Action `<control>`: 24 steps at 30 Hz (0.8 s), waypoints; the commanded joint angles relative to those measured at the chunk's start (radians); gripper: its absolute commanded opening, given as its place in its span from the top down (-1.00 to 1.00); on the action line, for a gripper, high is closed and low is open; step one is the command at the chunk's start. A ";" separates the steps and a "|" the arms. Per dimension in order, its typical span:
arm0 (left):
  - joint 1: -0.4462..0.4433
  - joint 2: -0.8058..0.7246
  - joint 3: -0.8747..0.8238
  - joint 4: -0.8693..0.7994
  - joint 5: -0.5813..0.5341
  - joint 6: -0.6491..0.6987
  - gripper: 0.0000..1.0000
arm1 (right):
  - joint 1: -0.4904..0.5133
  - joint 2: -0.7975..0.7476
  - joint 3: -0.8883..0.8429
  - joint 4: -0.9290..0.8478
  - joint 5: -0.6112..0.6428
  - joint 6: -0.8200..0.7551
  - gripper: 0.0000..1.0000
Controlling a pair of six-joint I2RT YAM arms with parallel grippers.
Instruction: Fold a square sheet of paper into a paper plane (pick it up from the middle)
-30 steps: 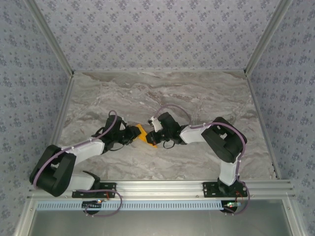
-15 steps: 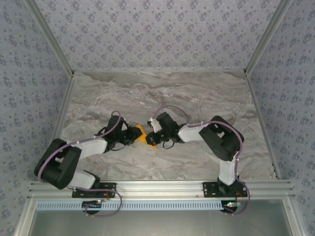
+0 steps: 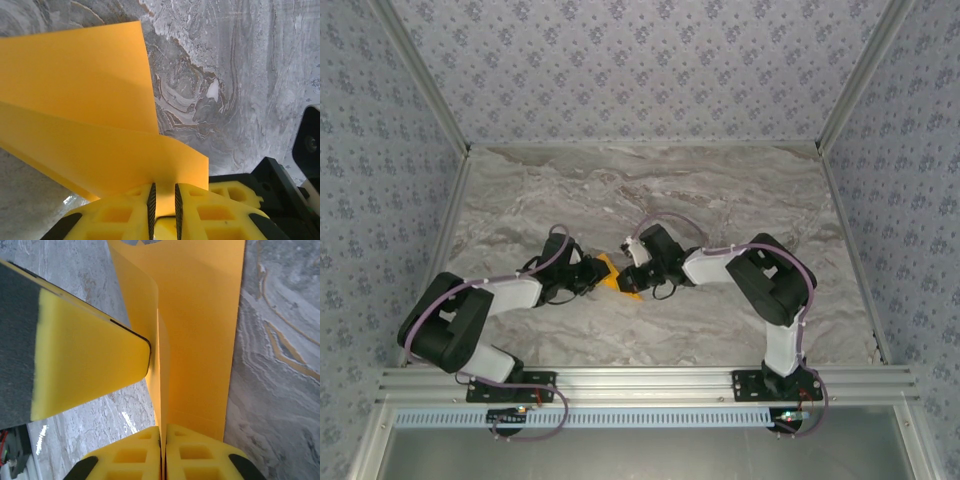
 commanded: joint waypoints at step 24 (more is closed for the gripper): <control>-0.007 0.016 0.022 0.018 0.004 0.009 0.60 | -0.015 -0.004 -0.025 -0.070 -0.056 0.005 0.83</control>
